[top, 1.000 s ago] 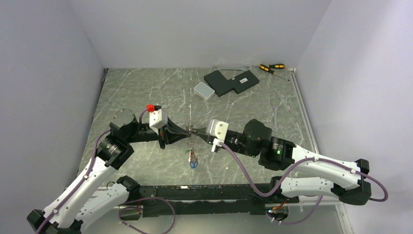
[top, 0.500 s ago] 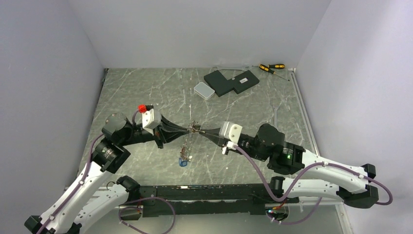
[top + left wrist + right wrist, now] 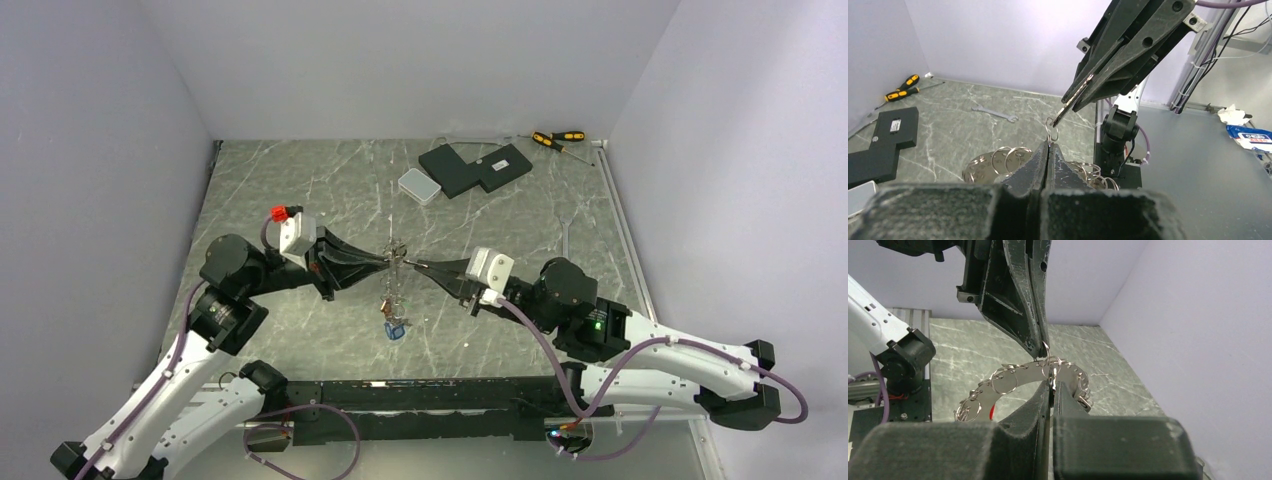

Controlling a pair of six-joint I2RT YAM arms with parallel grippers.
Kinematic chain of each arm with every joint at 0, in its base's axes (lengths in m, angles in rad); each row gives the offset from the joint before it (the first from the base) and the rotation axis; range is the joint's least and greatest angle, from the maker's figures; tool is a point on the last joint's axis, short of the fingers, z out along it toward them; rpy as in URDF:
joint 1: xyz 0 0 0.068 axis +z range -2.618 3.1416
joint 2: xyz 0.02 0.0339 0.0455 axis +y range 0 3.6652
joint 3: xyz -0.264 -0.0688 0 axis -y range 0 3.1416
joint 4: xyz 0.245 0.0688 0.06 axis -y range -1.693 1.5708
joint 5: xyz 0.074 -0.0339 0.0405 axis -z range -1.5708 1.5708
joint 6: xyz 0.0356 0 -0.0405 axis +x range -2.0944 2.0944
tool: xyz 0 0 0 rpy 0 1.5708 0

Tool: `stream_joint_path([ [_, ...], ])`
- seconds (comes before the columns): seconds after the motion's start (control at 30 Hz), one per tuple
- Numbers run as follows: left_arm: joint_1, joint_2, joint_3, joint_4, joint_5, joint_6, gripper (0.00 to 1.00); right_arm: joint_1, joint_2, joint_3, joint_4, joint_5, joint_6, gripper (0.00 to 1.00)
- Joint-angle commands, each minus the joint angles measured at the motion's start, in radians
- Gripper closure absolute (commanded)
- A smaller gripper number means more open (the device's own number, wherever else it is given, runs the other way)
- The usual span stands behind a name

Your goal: Put the keys on the keyring

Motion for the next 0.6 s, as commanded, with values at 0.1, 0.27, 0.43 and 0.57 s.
stream_joint_path([
  [0.1,0.004,-0.021,0.011,0.172,0.009,-0.077,1.0,0.0,0.0,-0.007,0.069,0.016,0.071,1.0],
  [0.27,0.004,-0.021,-0.019,0.237,-0.015,-0.088,1.0,0.0,0.036,-0.006,0.1,-0.034,0.13,1.0],
  [0.43,0.004,-0.027,-0.022,0.247,-0.024,-0.074,1.0,0.0,0.062,0.012,0.082,-0.047,0.159,1.0],
  [0.57,0.004,-0.033,-0.022,0.254,-0.035,-0.072,1.0,0.0,0.067,0.009,0.078,-0.047,0.172,1.0],
])
